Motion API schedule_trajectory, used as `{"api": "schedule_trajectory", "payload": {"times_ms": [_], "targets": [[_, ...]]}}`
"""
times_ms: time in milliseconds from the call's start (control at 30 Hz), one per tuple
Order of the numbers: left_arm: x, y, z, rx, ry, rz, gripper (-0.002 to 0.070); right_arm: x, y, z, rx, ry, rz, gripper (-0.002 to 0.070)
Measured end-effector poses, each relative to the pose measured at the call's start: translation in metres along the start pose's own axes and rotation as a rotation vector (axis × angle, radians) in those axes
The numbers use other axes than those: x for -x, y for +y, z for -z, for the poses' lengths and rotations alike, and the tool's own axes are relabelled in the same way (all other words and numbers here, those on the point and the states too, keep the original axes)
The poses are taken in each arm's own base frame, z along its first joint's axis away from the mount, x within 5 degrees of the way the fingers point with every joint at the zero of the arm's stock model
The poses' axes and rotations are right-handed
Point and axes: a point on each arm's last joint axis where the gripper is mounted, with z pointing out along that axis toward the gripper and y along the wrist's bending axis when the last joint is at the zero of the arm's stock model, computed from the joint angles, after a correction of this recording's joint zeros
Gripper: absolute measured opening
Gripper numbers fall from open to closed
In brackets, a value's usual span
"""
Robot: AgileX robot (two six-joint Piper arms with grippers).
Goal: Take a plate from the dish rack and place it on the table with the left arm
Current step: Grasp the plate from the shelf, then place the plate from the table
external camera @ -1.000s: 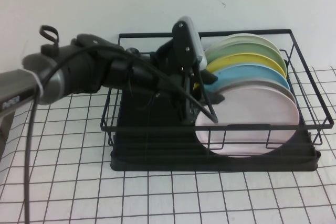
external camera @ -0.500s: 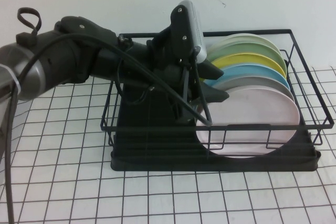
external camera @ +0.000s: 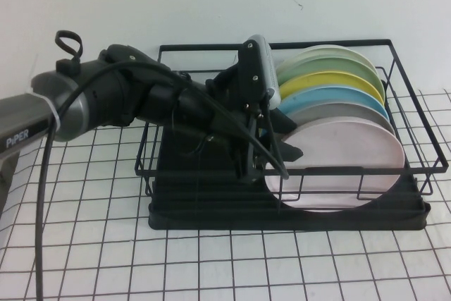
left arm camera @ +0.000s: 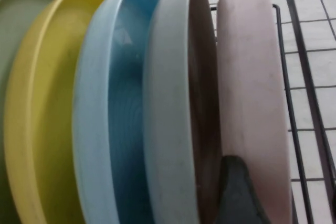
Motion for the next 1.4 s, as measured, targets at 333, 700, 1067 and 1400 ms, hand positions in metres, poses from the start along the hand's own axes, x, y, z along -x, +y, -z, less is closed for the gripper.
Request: {"api": "schedule_trajectory", "payload": {"times_ms": [333,700,1067,1400], "targets": [[-0.01,0.008,-0.015,0.044,-0.052,0.039,0.0341,0.0,0.0,0.0,0.0,0.0,0.0,-0.0001],[-0.011,0.013,-0.02,0.087,-0.08,0.064,0.0112,0.0,0.0,0.0,0.0,0.0,0.0,-0.0001],[0.045,0.005,0.03,0.216,-0.16,0.03,0.0085,0.0,0.0,0.0,0.0,0.0,0.0,-0.0001],[0.089,-0.025,0.086,0.232,-0.183,0.212,0.0055,0.0,0.0,0.0,0.0,0.0,0.0,-0.0001]]}}
